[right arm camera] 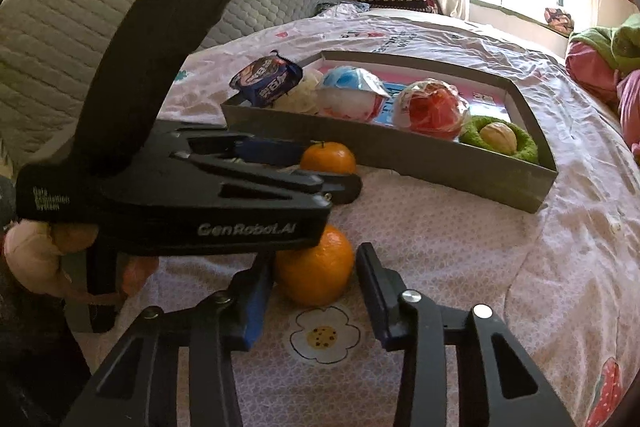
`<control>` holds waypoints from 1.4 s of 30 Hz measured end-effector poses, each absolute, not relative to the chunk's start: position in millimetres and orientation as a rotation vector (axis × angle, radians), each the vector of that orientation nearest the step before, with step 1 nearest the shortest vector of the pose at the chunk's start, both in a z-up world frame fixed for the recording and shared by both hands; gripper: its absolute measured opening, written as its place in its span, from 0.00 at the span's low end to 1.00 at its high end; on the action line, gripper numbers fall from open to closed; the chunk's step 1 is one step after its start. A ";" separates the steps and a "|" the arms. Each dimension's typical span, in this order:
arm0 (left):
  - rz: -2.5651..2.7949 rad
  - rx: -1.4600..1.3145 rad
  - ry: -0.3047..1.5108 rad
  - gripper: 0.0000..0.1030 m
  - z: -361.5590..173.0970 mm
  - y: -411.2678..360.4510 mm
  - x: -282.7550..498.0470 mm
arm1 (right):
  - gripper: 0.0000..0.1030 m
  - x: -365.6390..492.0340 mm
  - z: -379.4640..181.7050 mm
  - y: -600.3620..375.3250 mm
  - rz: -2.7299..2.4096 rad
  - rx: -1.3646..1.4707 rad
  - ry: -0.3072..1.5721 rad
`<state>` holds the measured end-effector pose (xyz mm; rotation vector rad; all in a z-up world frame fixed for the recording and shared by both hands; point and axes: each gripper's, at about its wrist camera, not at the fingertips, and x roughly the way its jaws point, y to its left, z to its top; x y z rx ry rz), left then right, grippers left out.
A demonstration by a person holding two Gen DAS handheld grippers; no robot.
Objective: Organize objects
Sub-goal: 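Grasp the orange with left tool while right tool grasps the other orange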
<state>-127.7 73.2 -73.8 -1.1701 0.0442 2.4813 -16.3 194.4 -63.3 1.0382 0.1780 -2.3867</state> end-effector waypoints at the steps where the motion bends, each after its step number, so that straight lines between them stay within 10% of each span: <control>1: 2.476 -1.172 0.040 0.52 -74.3 73.4 -128.9 | 0.39 -16.2 -63.8 193.5 -2.386 1.040 0.188; 8: 2.451 -1.166 0.044 0.38 -75.3 76.3 -131.0 | 0.37 -15.7 -64.0 193.7 -2.382 1.039 0.189; 42: 2.577 -0.969 -0.017 0.38 -10.2 46.2 -128.0 | 0.37 -53.9 -2.9 231.6 -2.525 0.848 0.051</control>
